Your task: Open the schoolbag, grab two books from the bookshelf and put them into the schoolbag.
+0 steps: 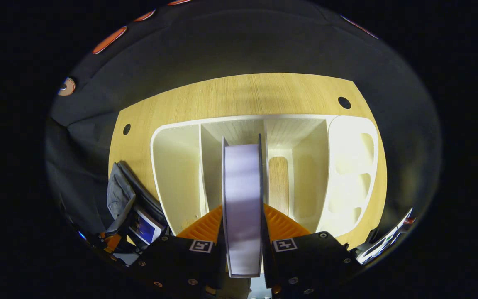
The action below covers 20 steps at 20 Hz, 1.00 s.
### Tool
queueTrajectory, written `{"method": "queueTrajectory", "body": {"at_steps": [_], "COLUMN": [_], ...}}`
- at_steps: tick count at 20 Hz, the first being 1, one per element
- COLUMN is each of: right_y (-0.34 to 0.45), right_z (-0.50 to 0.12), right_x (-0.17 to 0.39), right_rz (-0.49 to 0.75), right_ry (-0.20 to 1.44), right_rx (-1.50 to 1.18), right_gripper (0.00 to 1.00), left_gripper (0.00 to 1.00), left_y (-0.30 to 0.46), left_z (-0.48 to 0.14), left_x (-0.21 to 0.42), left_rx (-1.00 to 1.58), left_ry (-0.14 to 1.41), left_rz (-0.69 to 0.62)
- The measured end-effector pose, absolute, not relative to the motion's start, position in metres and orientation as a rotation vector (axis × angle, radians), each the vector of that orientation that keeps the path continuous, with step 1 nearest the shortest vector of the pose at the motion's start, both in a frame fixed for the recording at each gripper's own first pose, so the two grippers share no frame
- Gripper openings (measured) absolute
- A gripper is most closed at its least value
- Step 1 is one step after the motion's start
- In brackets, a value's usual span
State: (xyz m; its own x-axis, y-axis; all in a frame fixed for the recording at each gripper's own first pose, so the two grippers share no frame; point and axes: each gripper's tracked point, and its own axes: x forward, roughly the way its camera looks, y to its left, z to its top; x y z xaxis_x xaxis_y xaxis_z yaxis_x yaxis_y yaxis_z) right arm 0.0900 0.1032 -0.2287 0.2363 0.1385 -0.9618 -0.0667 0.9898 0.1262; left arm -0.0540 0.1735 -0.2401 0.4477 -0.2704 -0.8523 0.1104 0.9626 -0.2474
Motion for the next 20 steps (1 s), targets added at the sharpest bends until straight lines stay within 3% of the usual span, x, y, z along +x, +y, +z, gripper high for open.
{"method": "queueTrajectory", "body": {"at_steps": [20], "right_y": [0.104], "right_z": [-0.177], "right_x": [-0.047], "right_rz": [-0.011], "right_ry": [1.224], "right_rx": [0.312], "right_gripper": [0.37], "left_gripper": [0.02], "left_y": [0.179], "left_z": [-0.239], "left_x": [-0.063], "left_rx": [-0.046], "left_ry": [1.098], "left_rz": [-0.481]}}
